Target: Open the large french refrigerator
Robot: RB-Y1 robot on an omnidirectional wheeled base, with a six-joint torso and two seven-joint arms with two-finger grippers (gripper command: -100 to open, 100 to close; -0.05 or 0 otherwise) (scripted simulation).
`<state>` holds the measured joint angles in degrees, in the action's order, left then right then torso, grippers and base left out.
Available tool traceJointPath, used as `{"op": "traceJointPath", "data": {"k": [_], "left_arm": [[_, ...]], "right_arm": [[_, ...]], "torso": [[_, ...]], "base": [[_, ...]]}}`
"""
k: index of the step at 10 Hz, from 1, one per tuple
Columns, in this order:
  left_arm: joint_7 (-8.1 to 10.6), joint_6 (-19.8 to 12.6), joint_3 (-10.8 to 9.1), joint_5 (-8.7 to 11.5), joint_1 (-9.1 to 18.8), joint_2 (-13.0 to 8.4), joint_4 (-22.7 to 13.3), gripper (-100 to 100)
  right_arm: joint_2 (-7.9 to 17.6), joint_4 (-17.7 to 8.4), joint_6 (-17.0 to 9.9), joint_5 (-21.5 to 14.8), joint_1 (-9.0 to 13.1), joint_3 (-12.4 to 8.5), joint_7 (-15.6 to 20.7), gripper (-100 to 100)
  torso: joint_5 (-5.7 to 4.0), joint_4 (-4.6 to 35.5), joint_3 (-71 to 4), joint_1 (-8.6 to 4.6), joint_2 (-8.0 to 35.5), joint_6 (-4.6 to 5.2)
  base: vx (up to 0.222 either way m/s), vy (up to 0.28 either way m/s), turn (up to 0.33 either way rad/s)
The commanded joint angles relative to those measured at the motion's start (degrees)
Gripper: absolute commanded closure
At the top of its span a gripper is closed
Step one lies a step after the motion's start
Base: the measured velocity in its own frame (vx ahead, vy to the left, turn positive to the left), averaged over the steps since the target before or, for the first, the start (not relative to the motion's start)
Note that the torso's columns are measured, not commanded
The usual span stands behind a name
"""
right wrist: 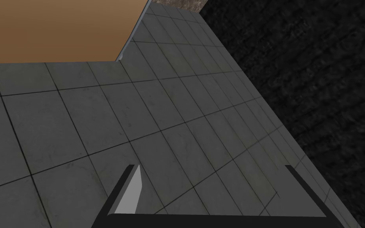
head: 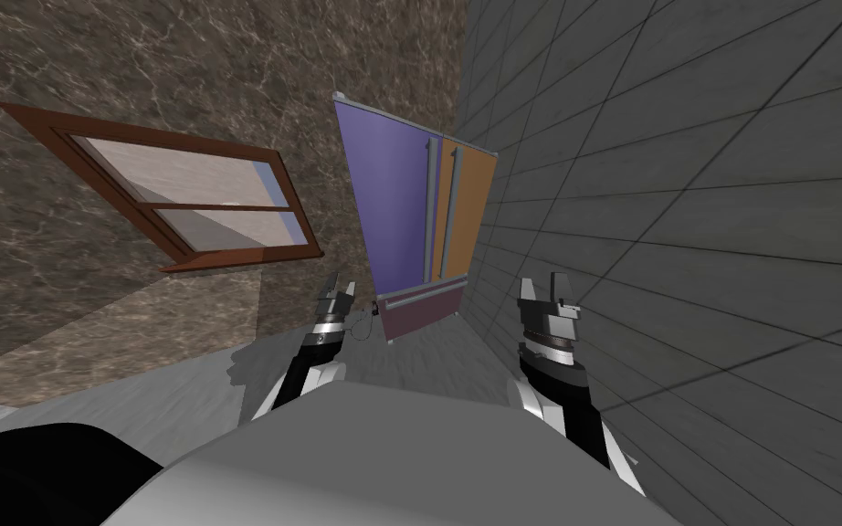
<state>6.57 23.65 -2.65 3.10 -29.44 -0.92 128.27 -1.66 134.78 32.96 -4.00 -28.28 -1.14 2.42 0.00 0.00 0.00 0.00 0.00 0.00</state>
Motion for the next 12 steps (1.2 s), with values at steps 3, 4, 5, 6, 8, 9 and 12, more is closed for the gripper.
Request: {"op": "traceJointPath", "data": {"k": [3,4,5,6,8,9,12], "left_arm": [[0.0,0.0,0.0,0.0,0.0,0.0,0.0,0],[0.0,0.0,0.0,0.0,0.0,0.0,0.0,0],[0.0,0.0,0.0,0.0,0.0,0.0,0.0,0],[0.0,0.0,0.0,0.0,0.0,0.0,0.0,0],[0.0,0.0,0.0,0.0,0.0,0.0,0.0,0],[0.0,0.0,0.0,0.0,0.0,0.0,0.0,0],[0.9,0.6,0.16,0.0,1.1,-4.4,-2.1,-100]], "right_arm": [[0.0,0.0,0.0,0.0,0.0,0.0,0.0,0],[0.0,0.0,0.0,0.0,0.0,0.0,0.0,0],[0.0,0.0,0.0,0.0,0.0,0.0,0.0,0],[0.0,0.0,0.0,0.0,0.0,0.0,0.0,0],[0.0,0.0,0.0,0.0,0.0,0.0,0.0,0],[0.0,0.0,0.0,0.0,0.0,0.0,0.0,0],[0.0,0.0,0.0,0.0,0.0,0.0,0.0,0]], "torso": [[0.0,10.1,-20.1,0.0,10.0,0.0],[0.0,14.2,-28.5,0.0,14.2,0.0],[0.0,18.5,-36.9,0.0,18.5,0.0],[0.0,22.7,-45.4,0.0,22.7,0.0],[0.0,31.1,-62.3,0.0,31.2,0.0],[0.0,35.4,-70.7,0.0,35.4,0.0],[-0.01,42.0,-84.3,-0.02,42.0,0.0]], "base": [[0.0,0.0,0.0],[0.0,0.0,0.0],[0.0,0.0,0.0],[0.0,0.0,0.0],[0.0,0.0,0.0],[0.0,0.0,0.0],[0.032,-0.012,-0.003]]}}
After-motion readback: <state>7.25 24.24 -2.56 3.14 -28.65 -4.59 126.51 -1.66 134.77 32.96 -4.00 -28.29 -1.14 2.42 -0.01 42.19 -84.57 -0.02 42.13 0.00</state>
